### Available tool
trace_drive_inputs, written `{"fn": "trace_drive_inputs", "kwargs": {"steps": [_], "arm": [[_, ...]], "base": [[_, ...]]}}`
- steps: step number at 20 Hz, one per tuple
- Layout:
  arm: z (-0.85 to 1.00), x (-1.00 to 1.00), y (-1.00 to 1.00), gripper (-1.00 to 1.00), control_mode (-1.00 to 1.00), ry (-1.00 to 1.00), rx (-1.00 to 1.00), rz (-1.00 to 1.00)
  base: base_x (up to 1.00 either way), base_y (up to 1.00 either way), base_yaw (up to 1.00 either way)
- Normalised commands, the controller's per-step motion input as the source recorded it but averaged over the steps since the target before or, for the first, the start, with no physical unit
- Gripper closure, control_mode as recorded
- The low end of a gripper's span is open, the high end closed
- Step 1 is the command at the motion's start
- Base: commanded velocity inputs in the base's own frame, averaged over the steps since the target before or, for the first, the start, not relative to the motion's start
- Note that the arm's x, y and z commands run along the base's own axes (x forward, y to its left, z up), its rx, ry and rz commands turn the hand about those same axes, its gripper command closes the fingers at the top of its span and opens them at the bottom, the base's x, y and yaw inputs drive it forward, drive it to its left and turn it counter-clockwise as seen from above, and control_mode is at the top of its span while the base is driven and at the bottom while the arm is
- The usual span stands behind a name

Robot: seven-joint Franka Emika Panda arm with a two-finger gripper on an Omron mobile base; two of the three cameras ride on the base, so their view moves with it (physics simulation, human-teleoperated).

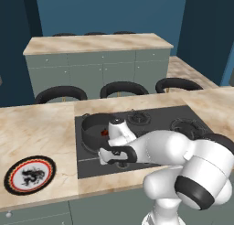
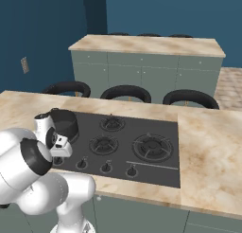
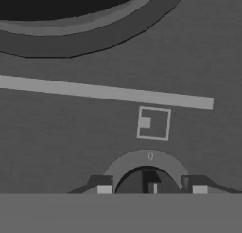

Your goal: Retrieve the frozen meat and place it in the pot on a burner. Then turn the burner on.

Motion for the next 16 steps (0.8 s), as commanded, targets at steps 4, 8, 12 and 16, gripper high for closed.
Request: {"fn": "trace_drive_inputs", "kwargs": {"steps": [4,8,12,16], "arm": [[-0.13,-0.18,0.0,1.0,-1.0,-0.11,-0.01,0.36],[-0.08,-0.18,0.0,1.0,-1.0,-0.18,-0.01,0.43],[-0.11,-0.12,0.0,1.0,-1.0,-0.17,0.0,0.41],[-0.06,-0.01,0.0,1.0,-1.0,-0.06,0.0,0.28]], "base": [[0.0,0.0,0.0],[0.0,0.0,0.0],[0.0,0.0,0.0],[0.0,0.0,0.0]]}}
